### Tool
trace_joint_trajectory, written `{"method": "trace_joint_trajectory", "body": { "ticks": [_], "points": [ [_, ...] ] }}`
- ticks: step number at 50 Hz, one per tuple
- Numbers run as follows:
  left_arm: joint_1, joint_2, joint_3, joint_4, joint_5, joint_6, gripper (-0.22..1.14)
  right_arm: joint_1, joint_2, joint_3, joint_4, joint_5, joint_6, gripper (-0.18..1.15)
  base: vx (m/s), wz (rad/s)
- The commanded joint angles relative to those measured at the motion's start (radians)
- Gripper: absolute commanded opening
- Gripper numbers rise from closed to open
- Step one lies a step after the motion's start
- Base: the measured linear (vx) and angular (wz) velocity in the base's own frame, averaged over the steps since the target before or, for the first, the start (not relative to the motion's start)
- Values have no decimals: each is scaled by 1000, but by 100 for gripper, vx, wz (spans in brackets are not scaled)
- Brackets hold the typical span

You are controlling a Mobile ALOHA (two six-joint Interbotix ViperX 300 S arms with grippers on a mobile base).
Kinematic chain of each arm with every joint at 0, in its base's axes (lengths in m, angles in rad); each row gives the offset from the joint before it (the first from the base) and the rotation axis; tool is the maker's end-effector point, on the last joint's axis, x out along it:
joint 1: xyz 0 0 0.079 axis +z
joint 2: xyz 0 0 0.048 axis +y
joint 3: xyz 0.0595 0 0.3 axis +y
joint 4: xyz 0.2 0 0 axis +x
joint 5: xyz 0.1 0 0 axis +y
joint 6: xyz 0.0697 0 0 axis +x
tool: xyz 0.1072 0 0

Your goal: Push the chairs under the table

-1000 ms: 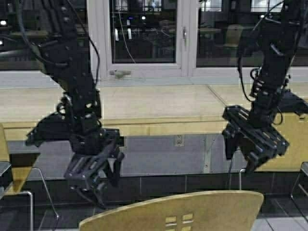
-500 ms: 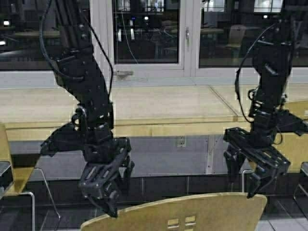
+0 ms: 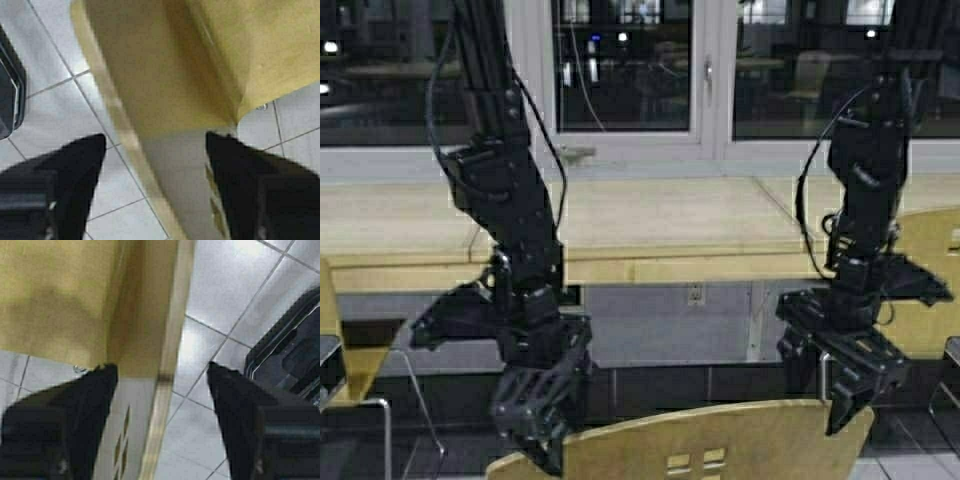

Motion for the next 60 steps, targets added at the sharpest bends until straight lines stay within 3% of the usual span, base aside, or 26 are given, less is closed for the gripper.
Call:
{"method": "trace_joint_trajectory", "body": {
  "ticks": [1,15,22,27,33,36,40,48,60],
  "points": [
    [-3,26,-54,-3,-3,-2,94,2,44,-51,0,2,-3,90,0,0],
    [-3,121,-130,-2,-3,-3,94,2,167,-150,-5,20,-35,90,0,0],
    [-2,144,-146,-2,-3,-2,88,2,190,-183,-5,37,-48,84,0,0],
    [6,158,-153,-3,2,-3,69,2,201,-193,-6,40,-51,57,0,0],
    [11,163,-155,-2,5,-3,27,2,206,-201,-6,46,-51,12,0,0],
    [12,163,-158,-5,5,-9,8,2,210,-204,-6,44,-51,-3,0,-1],
    [12,164,-156,-8,5,-20,-5,2,219,-207,-6,44,-51,0,-1,-1],
    [41,166,-133,-9,3,-20,3,8,230,-204,-9,46,-51,4,1,0],
    [137,166,-130,0,-3,21,3,37,235,-202,-8,44,-49,4,2,-1]
  ]
}}
